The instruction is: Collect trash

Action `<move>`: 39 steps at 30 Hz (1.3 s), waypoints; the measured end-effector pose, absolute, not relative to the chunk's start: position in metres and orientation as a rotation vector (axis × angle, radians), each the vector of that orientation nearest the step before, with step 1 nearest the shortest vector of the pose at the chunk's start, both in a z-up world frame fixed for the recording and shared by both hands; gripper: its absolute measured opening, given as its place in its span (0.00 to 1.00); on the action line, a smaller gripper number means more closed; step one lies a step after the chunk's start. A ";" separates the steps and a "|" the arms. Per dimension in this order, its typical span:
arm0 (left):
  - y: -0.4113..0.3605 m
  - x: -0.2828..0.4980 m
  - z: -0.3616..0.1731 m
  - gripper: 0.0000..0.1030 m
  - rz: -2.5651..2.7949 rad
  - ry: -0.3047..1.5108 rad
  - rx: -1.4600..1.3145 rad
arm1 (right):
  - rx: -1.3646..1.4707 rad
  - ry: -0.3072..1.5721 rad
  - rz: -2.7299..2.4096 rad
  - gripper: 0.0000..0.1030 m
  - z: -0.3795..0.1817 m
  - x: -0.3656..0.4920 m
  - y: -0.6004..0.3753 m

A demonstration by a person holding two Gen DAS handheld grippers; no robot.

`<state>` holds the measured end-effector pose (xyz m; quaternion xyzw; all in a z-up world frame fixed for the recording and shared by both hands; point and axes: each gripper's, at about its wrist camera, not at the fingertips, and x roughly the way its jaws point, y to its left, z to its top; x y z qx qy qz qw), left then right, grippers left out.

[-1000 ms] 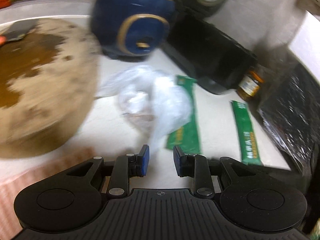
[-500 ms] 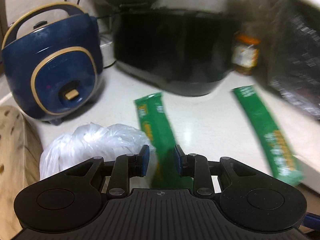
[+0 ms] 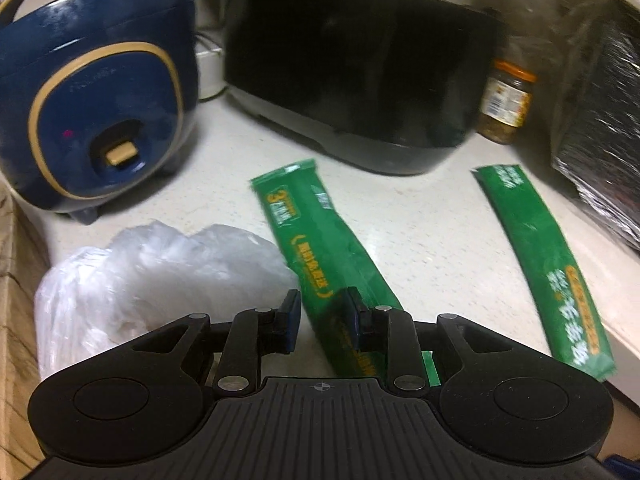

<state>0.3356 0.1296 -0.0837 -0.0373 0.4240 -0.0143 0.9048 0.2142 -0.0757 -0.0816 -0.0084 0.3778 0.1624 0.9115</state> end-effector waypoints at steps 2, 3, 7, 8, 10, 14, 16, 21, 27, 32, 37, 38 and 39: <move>0.126 0.331 -0.083 0.27 -0.037 0.873 -0.067 | -0.017 0.787 0.340 0.30 -0.083 0.214 -0.074; 0.125 0.329 -0.082 0.27 -0.041 0.871 -0.058 | -0.019 0.791 0.341 0.30 -0.084 0.214 -0.073; 0.115 0.318 -0.081 0.27 -0.091 0.871 -0.021 | -0.015 0.796 0.344 0.30 -0.084 0.214 -0.071; 0.114 0.316 -0.082 0.27 -0.104 0.877 -0.023 | -0.014 0.797 0.345 0.30 -0.083 0.214 -0.071; 0.113 0.313 -0.082 0.27 -0.108 0.881 -0.039 | -0.010 0.800 0.346 0.30 -0.084 0.214 -0.070; 0.111 0.309 -0.082 0.27 -0.116 0.885 -0.032 | 0.001 0.817 0.346 0.31 -0.087 0.216 -0.071; 0.107 0.305 -0.080 0.27 -0.137 0.893 -0.019 | 0.006 0.824 0.345 0.31 -0.088 0.216 -0.071; 0.104 0.297 -0.062 0.27 -0.174 0.827 -0.089 | 0.014 0.828 0.346 0.31 -0.088 0.213 -0.070; 0.082 0.309 -0.050 0.27 -0.168 0.761 -0.064 | 0.013 0.835 0.340 0.31 -0.089 0.210 -0.072; 0.050 0.323 -0.074 0.27 -0.172 0.829 0.076 | 0.033 0.831 0.306 0.31 -0.087 0.209 -0.084; 0.050 0.307 -0.080 0.28 -0.176 0.845 0.149 | 0.082 0.819 0.243 0.31 -0.085 0.211 -0.102; 0.054 0.301 -0.080 0.28 -0.173 0.847 0.151 | 0.097 0.817 0.229 0.32 -0.085 0.213 -0.106; 0.060 0.295 -0.079 0.28 -0.174 0.851 0.138 | 0.110 0.815 0.216 0.33 -0.085 0.214 -0.110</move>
